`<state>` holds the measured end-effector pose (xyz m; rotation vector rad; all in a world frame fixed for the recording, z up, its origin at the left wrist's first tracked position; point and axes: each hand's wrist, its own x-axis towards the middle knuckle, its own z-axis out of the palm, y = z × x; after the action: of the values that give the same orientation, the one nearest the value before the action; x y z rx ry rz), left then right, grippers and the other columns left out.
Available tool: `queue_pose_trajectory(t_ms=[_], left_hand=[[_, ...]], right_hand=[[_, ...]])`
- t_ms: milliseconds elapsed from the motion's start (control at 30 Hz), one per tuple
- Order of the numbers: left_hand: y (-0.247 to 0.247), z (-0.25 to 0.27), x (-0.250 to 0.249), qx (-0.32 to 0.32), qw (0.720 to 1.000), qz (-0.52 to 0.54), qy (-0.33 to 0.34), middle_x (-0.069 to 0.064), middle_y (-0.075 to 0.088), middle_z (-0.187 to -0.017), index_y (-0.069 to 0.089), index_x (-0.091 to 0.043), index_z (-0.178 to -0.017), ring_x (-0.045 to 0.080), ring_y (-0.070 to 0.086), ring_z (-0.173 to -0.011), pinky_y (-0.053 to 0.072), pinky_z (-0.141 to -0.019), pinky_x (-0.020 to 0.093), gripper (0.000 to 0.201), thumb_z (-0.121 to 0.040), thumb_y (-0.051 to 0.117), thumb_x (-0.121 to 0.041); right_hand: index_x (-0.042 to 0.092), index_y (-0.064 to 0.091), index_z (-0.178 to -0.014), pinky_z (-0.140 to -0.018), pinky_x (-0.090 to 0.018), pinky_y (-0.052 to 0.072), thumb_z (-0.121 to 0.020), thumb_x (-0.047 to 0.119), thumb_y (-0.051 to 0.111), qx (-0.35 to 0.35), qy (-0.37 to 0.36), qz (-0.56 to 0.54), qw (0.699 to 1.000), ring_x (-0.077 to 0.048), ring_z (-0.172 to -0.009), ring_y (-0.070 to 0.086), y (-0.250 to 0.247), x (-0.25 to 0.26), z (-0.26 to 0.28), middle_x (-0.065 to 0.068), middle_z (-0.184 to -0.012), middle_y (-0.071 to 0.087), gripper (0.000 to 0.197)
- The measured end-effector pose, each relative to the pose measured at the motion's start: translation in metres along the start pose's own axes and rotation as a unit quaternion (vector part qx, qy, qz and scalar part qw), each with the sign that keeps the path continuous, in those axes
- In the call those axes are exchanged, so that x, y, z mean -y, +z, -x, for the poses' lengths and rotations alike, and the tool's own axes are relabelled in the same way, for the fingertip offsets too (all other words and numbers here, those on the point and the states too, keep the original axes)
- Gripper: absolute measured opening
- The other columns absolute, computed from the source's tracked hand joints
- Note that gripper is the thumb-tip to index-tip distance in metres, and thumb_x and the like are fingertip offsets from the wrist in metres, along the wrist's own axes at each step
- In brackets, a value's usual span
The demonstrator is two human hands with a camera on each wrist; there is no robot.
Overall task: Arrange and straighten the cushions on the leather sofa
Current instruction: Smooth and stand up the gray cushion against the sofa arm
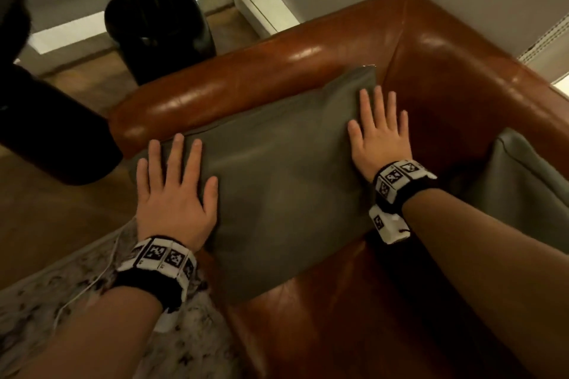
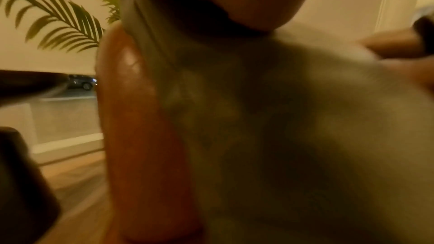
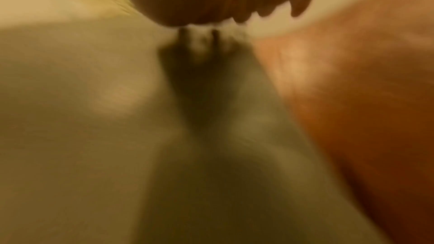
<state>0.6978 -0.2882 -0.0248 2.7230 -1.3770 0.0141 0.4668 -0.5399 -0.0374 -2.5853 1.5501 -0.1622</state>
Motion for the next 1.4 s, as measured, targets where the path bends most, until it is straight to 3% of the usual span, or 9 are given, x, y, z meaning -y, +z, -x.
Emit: queue_pose_trajectory(t_ms=[167,300,400,600,833,1000,1133,1267,1400], left_hand=[[0.011,0.017,-0.087,-0.010,0.988,0.020,0.152,0.004,0.015,-0.163,0.020,-0.026,-0.155,0.034,0.009,-0.150,0.007,-0.119,0.057,0.069,-0.093,0.037,-0.051],[0.027,0.002,-0.057,-0.002,0.986,-0.040,0.163,-0.002,0.010,-0.164,0.014,-0.035,-0.155,0.030,0.007,-0.151,0.003,-0.121,0.051,0.067,-0.094,0.032,-0.059],[0.029,0.001,-0.026,0.000,0.993,-0.054,0.104,0.000,0.005,-0.164,0.008,-0.037,-0.154,0.033,0.000,-0.151,-0.002,-0.120,0.054,0.070,-0.093,0.025,-0.066],[0.033,0.007,-0.033,0.000,0.995,-0.048,0.083,0.002,0.003,-0.164,0.009,-0.036,-0.154,0.035,0.000,-0.150,0.001,-0.118,0.059,0.071,-0.091,0.024,-0.066],[0.039,0.008,-0.042,-0.021,0.994,-0.046,0.098,0.004,0.001,-0.164,0.011,-0.035,-0.154,0.035,-0.003,-0.150,-0.001,-0.118,0.060,0.072,-0.090,0.026,-0.065],[0.033,0.012,-0.045,-0.030,0.995,-0.029,0.090,0.003,0.002,-0.164,0.010,-0.036,-0.154,0.035,-0.003,-0.150,0.000,-0.118,0.060,0.072,-0.091,0.030,-0.064],[0.022,0.015,-0.073,-0.067,0.992,0.016,0.107,0.005,0.004,-0.164,0.014,-0.027,-0.155,0.037,-0.002,-0.150,-0.003,-0.118,0.058,0.076,-0.089,0.041,-0.055],[0.053,0.028,-0.115,-0.069,0.952,-0.022,0.297,0.006,0.008,-0.164,0.017,-0.025,-0.155,0.035,0.003,-0.150,-0.003,-0.119,0.055,0.071,-0.092,0.040,-0.049],[0.112,0.064,-0.091,-0.003,0.897,-0.082,0.434,0.002,-0.002,-0.164,0.008,-0.024,-0.156,0.029,-0.006,-0.150,-0.010,-0.120,0.044,0.070,-0.096,0.040,-0.042]], right_hand=[[0.028,0.012,-0.156,-0.120,-0.051,0.008,-0.101,0.042,0.026,-0.023,-0.317,0.060,0.946,-0.021,-0.151,0.003,0.006,0.059,0.032,0.000,-0.164,0.011,0.058],[0.034,0.004,-0.155,-0.121,-0.050,0.007,-0.101,0.048,0.018,-0.029,-0.072,0.017,0.997,-0.020,-0.151,0.000,0.018,0.003,-0.004,0.005,-0.165,0.002,0.058],[0.025,-0.001,-0.156,-0.121,-0.050,0.004,-0.101,0.049,0.011,0.030,0.154,-0.067,0.985,-0.023,-0.151,-0.006,0.012,-0.036,-0.008,0.000,-0.165,-0.006,0.061],[0.023,0.003,-0.156,-0.121,-0.048,0.000,-0.098,0.048,0.026,-0.075,-0.047,-0.135,0.987,-0.022,-0.152,-0.005,0.046,0.066,0.086,0.004,-0.162,-0.008,0.067],[0.027,-0.009,-0.155,-0.122,-0.042,-0.002,-0.096,0.053,0.009,-0.076,0.242,-0.244,0.936,-0.012,-0.150,-0.010,0.131,0.037,0.124,0.009,-0.164,-0.009,0.066],[0.014,0.002,-0.156,-0.122,-0.035,0.001,-0.103,0.040,0.018,-0.035,0.312,-0.352,0.881,-0.022,-0.152,0.001,0.139,0.002,0.129,-0.003,-0.165,0.002,0.061],[0.015,0.008,-0.156,-0.122,-0.034,0.005,-0.101,0.033,0.025,-0.090,0.124,-0.291,0.944,-0.018,-0.151,0.001,0.073,-0.002,0.114,-0.001,-0.164,0.008,0.060],[0.026,0.013,-0.156,-0.121,-0.044,0.003,-0.103,0.038,0.026,-0.053,-0.186,-0.102,0.976,-0.021,-0.151,0.001,0.010,0.022,0.043,0.005,-0.163,0.006,0.055],[0.035,0.000,-0.155,-0.120,-0.052,0.003,-0.103,0.048,0.017,0.003,-0.240,0.058,0.969,-0.021,-0.152,-0.002,0.018,0.018,0.009,0.006,-0.165,-0.001,0.056]])
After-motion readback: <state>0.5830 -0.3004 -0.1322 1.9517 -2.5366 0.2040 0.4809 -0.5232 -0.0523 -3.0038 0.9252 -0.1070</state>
